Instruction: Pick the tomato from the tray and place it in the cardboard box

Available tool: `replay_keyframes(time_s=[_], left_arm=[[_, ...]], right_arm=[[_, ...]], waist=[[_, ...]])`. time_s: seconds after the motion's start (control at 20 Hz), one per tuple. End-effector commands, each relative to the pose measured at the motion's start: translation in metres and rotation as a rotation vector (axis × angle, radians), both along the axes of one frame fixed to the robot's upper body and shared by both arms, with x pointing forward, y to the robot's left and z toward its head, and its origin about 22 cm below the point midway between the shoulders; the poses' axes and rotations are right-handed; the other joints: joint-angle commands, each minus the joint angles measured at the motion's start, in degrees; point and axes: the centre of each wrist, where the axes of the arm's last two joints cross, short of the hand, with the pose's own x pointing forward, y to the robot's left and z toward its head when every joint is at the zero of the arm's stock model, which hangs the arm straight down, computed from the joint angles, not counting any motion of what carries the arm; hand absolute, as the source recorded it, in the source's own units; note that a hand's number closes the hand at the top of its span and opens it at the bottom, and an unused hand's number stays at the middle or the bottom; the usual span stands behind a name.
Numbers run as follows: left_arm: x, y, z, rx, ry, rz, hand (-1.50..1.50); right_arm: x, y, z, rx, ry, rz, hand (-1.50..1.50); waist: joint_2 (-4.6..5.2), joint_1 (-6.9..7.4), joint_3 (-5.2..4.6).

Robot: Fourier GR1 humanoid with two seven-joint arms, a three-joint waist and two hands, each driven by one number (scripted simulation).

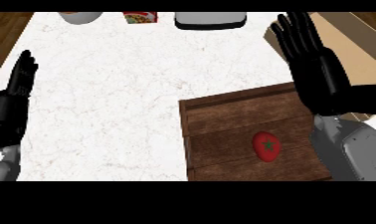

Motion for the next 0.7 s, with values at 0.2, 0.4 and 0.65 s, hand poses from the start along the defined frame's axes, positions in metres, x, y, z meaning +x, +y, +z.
replay_keyframes(time_s=[0.2,0.4,0.65], left_arm=[[-0.001,-0.019,-0.008,-0.286,0.199,-0.078,0.0],[-0.014,-0.022,-0.018,-0.427,0.298,-0.083,0.0],[-0.015,-0.017,0.003,-0.447,0.308,-0.1,0.0]], right_arm=[[-0.006,-0.053,-0.015,-0.196,0.081,0.36,-1.5],[-0.021,-0.106,-0.041,-0.208,-0.155,0.005,-1.5],[-0.035,-0.146,-0.041,-0.217,-0.376,0.211,-1.5]], waist=[[0.38,1.81,-0.6],[-0.05,0.68,-0.46],[-0.16,1.53,-0.58]])
